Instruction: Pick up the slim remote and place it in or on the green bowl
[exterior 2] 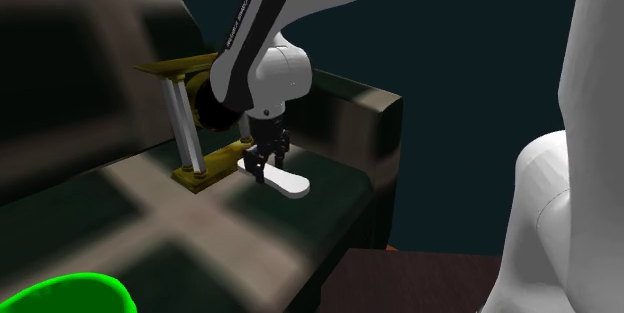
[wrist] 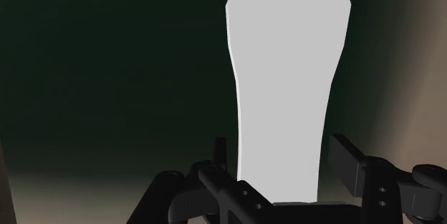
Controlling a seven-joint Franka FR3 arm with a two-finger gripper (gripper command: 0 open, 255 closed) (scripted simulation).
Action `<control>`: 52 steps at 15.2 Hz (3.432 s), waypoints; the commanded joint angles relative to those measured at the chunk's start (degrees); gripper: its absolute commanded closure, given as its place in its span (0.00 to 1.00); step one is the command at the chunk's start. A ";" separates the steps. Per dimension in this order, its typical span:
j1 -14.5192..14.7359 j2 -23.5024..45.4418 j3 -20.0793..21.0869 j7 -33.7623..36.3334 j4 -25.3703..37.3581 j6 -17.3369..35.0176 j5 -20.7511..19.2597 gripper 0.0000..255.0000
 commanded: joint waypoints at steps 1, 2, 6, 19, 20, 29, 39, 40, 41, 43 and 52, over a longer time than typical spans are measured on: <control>0.22 -1.34 -0.33 0.69 0.14 -1.31 -1.00 1.00; 0.32 -1.96 -0.47 1.03 0.29 -2.01 -1.47 1.00; 0.62 -4.33 -0.87 2.29 1.05 -4.84 -3.22 1.00; 1.06 -10.77 -1.19 5.38 4.96 -14.41 -7.40 1.00; 1.08 -11.17 -1.17 5.56 5.35 -15.16 -7.63 1.00; 1.83 -14.59 -0.19 8.27 7.89 -20.76 -9.35 1.00; 8.17 -18.78 8.10 23.39 3.46 -20.27 -10.14 1.00; 8.82 -18.86 8.94 24.81 3.38 -20.26 -10.03 1.00; 9.45 -18.87 9.78 26.22 3.35 -20.26 -9.91 1.00; 10.75 -18.73 11.43 29.01 3.51 -20.27 -9.62 1.00; 16.53 -15.31 18.43 40.95 7.43 -20.75 -8.11 1.00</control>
